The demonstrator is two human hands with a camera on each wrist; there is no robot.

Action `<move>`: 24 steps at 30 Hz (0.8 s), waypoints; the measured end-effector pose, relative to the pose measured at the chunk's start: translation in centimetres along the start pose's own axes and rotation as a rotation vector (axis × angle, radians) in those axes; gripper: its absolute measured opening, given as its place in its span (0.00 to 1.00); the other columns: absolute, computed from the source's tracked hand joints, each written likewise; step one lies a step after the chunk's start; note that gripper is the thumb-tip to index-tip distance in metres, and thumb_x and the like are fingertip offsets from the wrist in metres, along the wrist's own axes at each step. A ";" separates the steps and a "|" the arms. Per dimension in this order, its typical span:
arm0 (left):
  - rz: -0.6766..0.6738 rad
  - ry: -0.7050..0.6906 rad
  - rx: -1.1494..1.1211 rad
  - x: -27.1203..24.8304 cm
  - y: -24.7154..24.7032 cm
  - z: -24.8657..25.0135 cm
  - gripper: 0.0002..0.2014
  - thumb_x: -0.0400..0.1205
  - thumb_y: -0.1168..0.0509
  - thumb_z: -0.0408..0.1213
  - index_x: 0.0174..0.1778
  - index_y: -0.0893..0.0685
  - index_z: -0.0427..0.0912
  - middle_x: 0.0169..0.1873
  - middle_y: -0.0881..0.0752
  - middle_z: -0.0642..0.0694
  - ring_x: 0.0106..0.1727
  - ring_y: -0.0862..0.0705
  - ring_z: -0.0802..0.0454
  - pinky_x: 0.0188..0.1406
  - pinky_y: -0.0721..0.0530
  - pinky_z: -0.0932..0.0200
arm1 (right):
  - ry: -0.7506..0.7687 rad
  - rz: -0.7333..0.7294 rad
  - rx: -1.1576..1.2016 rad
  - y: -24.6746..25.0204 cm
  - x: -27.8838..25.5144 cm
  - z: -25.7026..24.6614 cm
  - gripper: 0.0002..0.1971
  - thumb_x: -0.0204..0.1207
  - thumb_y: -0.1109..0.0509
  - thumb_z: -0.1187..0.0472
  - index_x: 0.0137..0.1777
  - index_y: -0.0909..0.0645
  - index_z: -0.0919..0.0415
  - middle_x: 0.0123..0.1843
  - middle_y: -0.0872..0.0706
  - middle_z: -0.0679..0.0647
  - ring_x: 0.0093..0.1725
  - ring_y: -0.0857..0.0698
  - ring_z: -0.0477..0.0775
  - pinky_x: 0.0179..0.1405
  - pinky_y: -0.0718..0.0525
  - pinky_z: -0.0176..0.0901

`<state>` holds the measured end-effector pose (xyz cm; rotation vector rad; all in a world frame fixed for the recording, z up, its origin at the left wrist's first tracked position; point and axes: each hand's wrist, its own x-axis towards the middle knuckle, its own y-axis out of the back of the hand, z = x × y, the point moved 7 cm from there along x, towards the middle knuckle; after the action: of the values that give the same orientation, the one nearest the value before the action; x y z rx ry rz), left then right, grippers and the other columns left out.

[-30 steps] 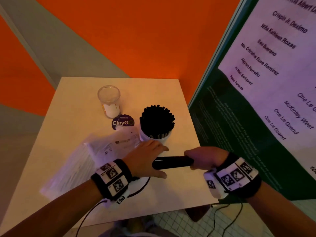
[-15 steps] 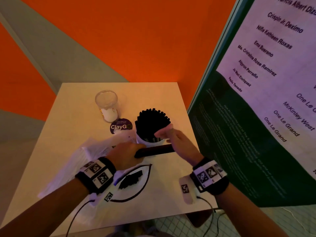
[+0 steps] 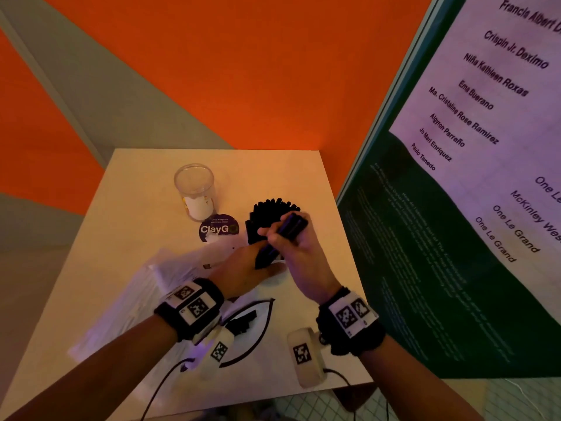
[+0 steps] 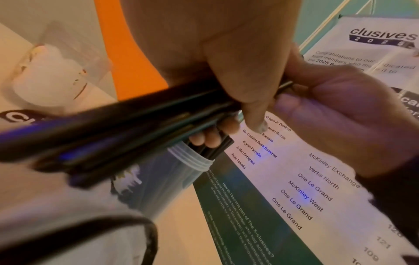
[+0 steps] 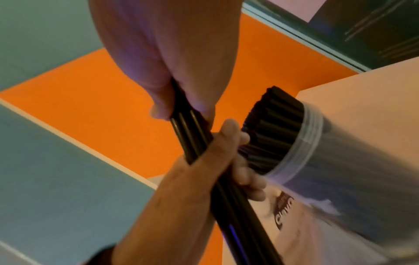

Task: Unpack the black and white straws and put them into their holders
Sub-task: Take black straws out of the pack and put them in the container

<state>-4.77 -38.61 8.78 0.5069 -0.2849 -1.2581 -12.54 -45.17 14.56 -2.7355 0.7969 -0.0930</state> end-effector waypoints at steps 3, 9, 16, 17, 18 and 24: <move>0.140 -0.066 0.111 0.2 1.9 0.0 0.24 0.72 0.25 0.52 0.60 0.25 0.53 0.49 0.21 0.62 0.50 0.22 0.67 0.44 0.23 0.72 | 0.053 0.064 -0.094 1.5 1.6 -2.6 0.13 0.78 0.35 0.74 0.53 0.32 0.57 0.44 0.20 0.51 0.52 0.14 0.51 0.55 0.15 0.42; 0.250 -0.070 0.202 0.0 4.4 -1.9 0.25 0.68 0.20 0.48 0.54 0.24 0.44 0.46 0.24 0.51 0.48 0.25 0.51 0.47 0.22 0.54 | 0.160 0.222 -0.131 5.0 4.1 -7.2 0.15 0.77 0.33 0.73 0.53 0.32 0.55 0.43 0.20 0.52 0.53 0.15 0.58 0.65 0.20 0.56; 0.282 -0.041 0.176 0.7 4.8 -3.7 0.34 0.64 0.18 0.48 0.59 0.28 0.42 0.51 0.26 0.49 0.50 0.27 0.51 0.48 0.25 0.57 | 0.308 0.156 -0.496 3.7 4.4 -5.4 0.31 0.77 0.31 0.68 0.65 0.39 0.33 0.41 0.17 0.45 0.43 0.14 0.44 0.46 0.15 0.33; 0.287 -0.027 0.166 0.9 4.8 -3.9 0.38 0.62 0.17 0.50 0.61 0.29 0.42 0.53 0.26 0.47 0.52 0.27 0.51 0.49 0.25 0.58 | 0.306 0.122 -0.582 3.3 4.2 -4.1 0.33 0.79 0.32 0.68 0.68 0.42 0.31 0.43 0.16 0.45 0.42 0.15 0.40 0.45 0.17 0.29; 0.289 -0.015 0.160 1.0 4.7 -4.1 0.42 0.61 0.17 0.51 0.64 0.31 0.41 0.55 0.26 0.46 0.53 0.27 0.50 0.51 0.24 0.57 | 0.292 0.084 -0.670 2.9 4.0 -2.7 0.31 0.80 0.33 0.67 0.69 0.41 0.32 0.47 0.16 0.46 0.44 0.15 0.38 0.47 0.17 0.29; 0.251 0.004 0.207 2.2 4.6 -5.3 0.56 0.55 0.18 0.61 0.72 0.36 0.37 0.63 0.27 0.41 0.62 0.26 0.44 0.61 0.23 0.50 | 0.374 0.023 -1.071 2.6 3.1 1.5 0.15 0.84 0.38 0.58 0.67 0.23 0.61 0.73 0.25 0.55 0.81 0.36 0.53 0.81 0.39 0.56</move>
<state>2.17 -38.59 6.45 0.6299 -0.4635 -0.9886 -11.05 -48.57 12.28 -3.7755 1.2449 -0.2327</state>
